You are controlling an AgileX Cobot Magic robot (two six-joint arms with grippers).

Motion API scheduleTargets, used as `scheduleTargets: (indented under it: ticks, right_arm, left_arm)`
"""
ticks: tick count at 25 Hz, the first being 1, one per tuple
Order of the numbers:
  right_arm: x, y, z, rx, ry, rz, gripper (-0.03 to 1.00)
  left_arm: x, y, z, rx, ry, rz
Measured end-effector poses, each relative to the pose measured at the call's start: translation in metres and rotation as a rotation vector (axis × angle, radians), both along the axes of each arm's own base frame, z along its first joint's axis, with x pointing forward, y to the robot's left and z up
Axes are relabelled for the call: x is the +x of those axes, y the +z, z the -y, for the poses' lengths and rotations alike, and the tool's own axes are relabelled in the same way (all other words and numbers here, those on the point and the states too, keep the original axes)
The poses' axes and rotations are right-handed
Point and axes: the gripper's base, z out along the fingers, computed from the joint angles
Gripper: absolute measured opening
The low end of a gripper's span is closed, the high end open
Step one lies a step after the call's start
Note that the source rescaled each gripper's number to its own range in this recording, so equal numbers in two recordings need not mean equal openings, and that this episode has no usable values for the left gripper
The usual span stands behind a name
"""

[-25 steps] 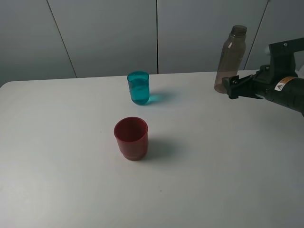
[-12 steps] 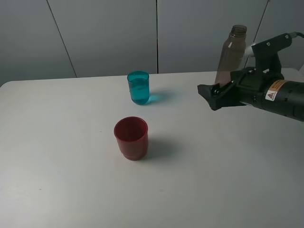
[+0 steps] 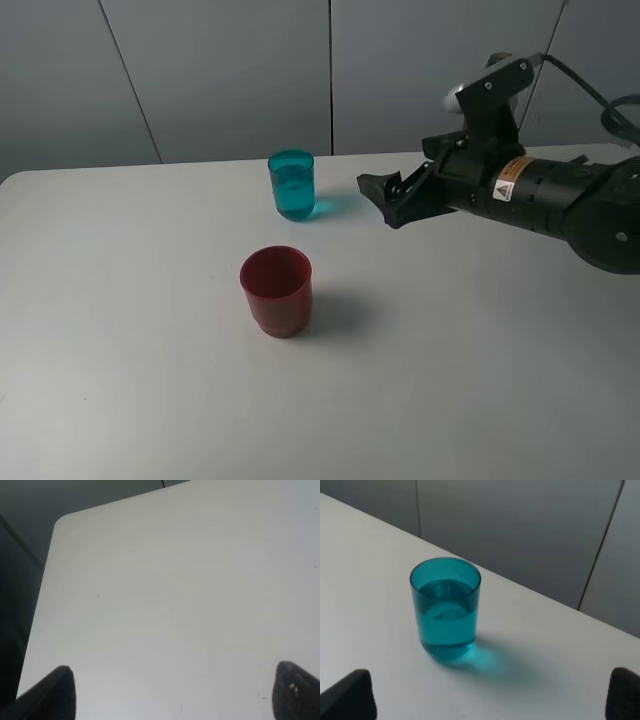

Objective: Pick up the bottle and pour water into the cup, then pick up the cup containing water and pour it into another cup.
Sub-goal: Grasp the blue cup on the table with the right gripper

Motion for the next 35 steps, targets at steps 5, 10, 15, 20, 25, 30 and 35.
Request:
scheduleTargets:
  ticks: [5,10,15,20,25,30,35]
  right_arm:
    - [0.022,-0.017,-0.022,-0.032,0.067,-0.008,1.00]
    - [0.046,-0.039,-0.042,-0.059,0.126,-0.022,1.00]
    - [0.063,-0.062,-0.052,-0.074,0.153,-0.043,1.00]
    - [0.075,-0.079,-0.060,-0.088,0.171,-0.051,1.00]
    - [0.087,-0.089,-0.068,-0.088,0.199,-0.032,1.00]
    - [0.095,-0.096,-0.073,-0.079,0.208,-0.021,1.00]
    - [0.101,-0.106,-0.076,-0.065,0.204,-0.033,1.00]
  left_arm:
    - [0.000,0.000,0.000,0.000,0.000,0.000]
    - [0.000,0.000,0.000,0.000,0.000,0.000]
    - [0.000,0.000,0.000,-0.003,0.002,0.000]
    - [0.000,0.000,0.000,-0.003,0.002,0.000]
    - [0.000,0.000,0.000,-0.003,0.002,0.000]
    - [0.000,0.000,0.000,-0.002,0.001,0.000]
    - [0.000,0.000,0.000,-0.002,0.001,0.000]
